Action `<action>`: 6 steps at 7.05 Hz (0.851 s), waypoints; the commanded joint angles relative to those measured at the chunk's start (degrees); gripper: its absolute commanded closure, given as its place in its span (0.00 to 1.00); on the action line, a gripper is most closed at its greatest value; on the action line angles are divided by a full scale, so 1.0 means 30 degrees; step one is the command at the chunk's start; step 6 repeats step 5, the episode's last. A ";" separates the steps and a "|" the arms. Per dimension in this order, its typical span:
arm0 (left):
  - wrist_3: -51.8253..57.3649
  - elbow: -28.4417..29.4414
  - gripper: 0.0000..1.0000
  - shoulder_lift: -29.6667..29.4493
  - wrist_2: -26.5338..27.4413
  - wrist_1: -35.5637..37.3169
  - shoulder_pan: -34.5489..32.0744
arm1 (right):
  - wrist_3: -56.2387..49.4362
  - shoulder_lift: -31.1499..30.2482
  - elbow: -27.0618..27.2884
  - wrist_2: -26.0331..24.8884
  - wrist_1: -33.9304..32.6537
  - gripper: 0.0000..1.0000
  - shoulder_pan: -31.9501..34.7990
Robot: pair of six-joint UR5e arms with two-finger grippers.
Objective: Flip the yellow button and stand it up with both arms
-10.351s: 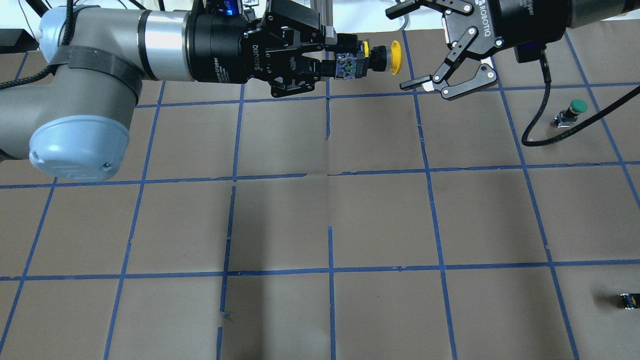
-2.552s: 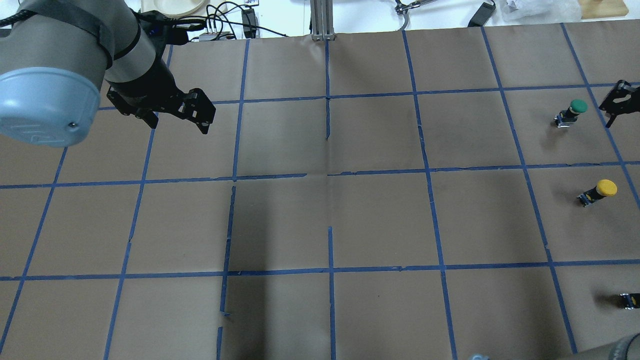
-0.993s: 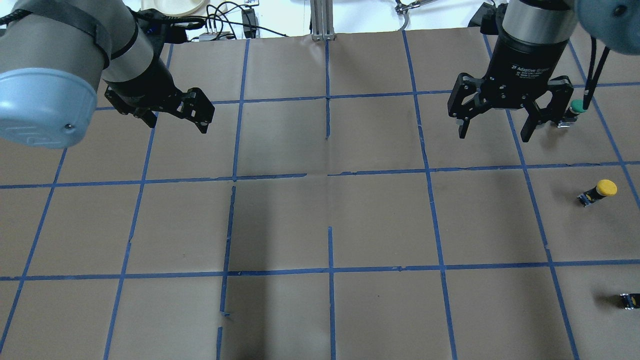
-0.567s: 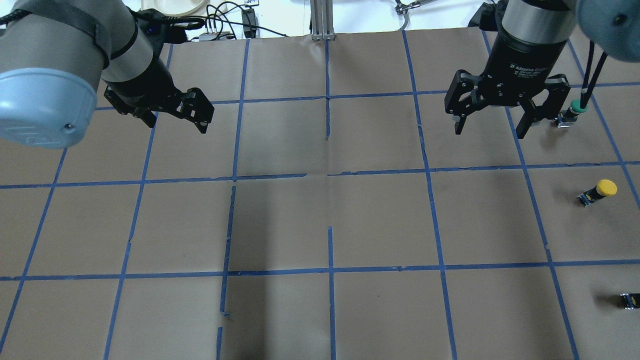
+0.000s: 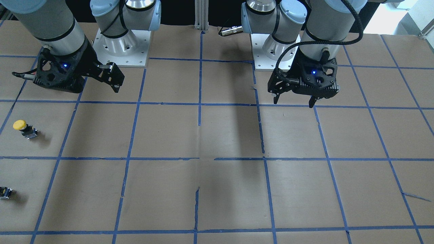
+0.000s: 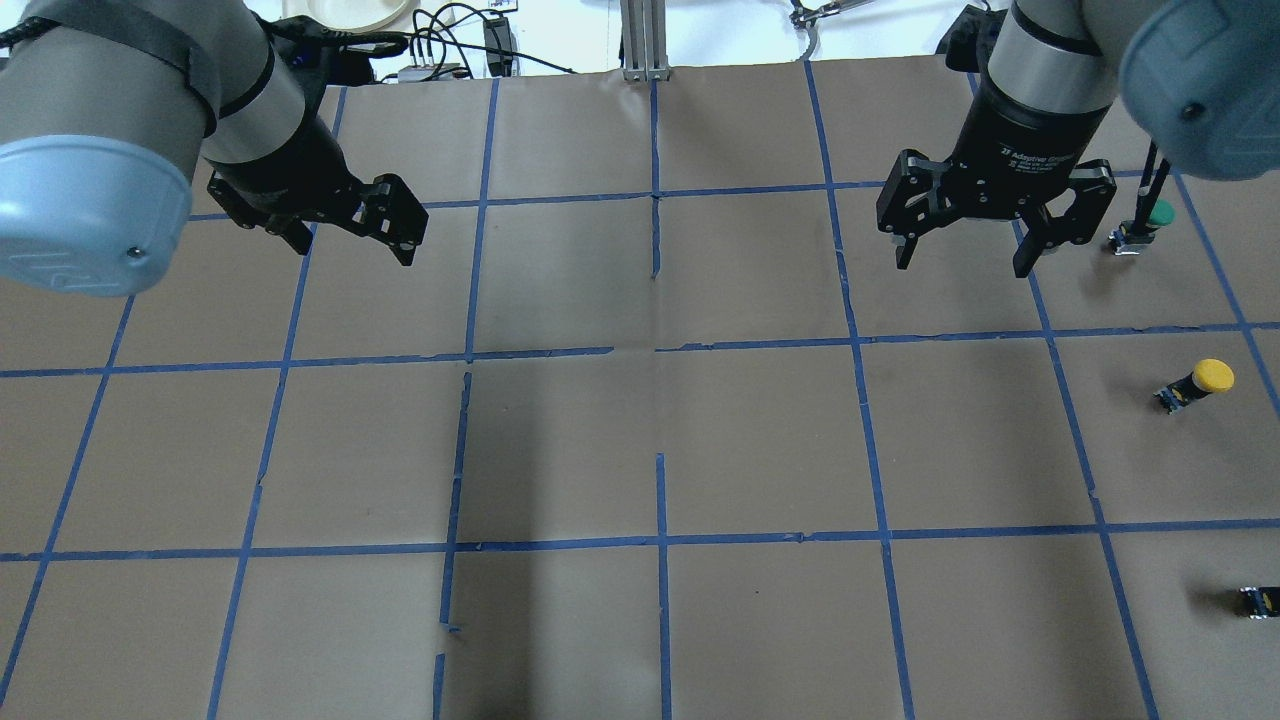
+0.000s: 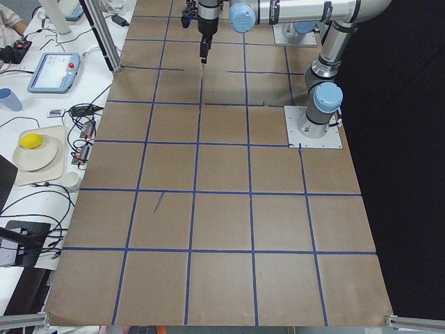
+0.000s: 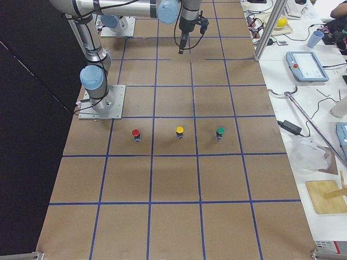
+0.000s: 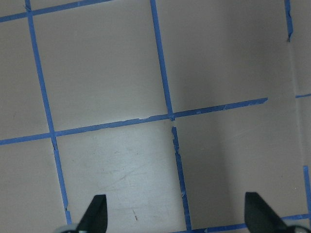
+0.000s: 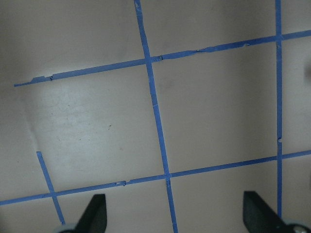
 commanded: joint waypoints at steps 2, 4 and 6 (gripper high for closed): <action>0.0000 -0.0026 0.00 -0.0013 0.0030 0.0019 0.0017 | -0.0602 -0.0253 -0.0055 0.0422 -0.0076 0.00 0.0002; 0.0000 -0.0026 0.00 -0.0042 -0.0028 -0.0010 0.0017 | -0.0695 -0.0194 -0.0084 0.0190 -0.0047 0.00 -0.0027; 0.0000 -0.0026 0.00 -0.0042 -0.0028 -0.0010 0.0017 | -0.0695 -0.0194 -0.0084 0.0130 -0.0018 0.00 -0.0027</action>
